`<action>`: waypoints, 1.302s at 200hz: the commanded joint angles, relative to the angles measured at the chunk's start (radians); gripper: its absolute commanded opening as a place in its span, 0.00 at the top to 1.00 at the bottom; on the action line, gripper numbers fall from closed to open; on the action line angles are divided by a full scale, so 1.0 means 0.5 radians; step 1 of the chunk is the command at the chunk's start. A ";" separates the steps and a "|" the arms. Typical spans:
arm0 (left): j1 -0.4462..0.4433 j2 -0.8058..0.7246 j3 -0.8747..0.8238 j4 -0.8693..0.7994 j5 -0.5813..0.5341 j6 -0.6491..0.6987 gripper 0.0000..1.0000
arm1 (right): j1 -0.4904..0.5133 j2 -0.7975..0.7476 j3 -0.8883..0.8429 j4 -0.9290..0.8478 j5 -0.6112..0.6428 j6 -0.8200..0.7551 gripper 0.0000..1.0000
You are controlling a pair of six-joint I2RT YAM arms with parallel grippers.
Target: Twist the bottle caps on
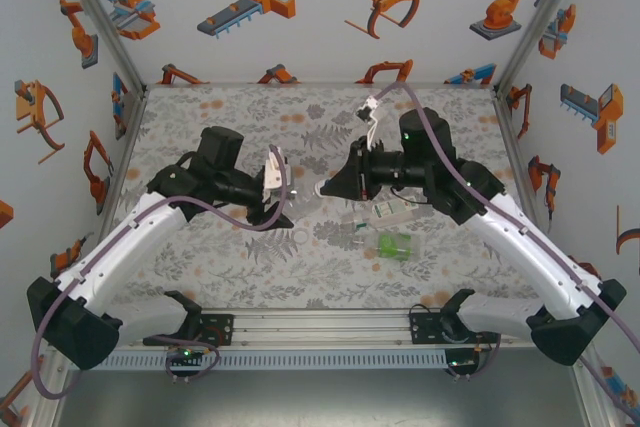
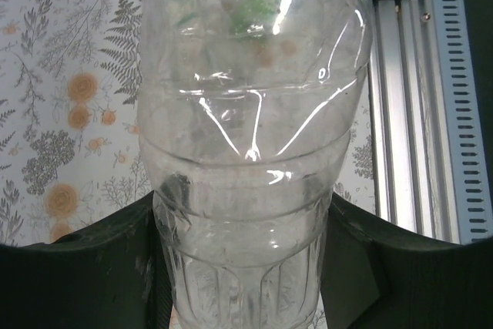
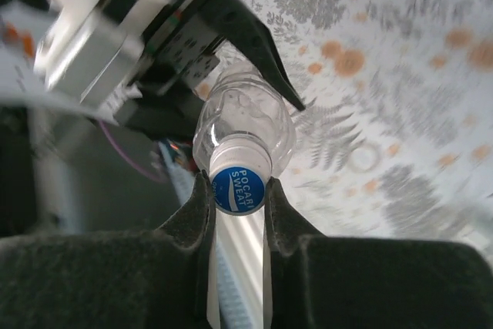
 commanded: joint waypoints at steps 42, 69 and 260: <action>-0.015 0.025 0.070 0.126 -0.055 -0.037 1.00 | 0.034 0.252 0.010 -0.278 0.263 1.425 1.00; -0.011 0.008 0.043 0.157 -0.166 -0.081 0.69 | -0.003 0.293 0.131 -0.365 0.352 1.242 1.00; 0.235 -0.181 -0.164 0.318 -0.860 -1.205 0.23 | -0.967 1.865 1.848 -0.986 1.158 -0.677 1.00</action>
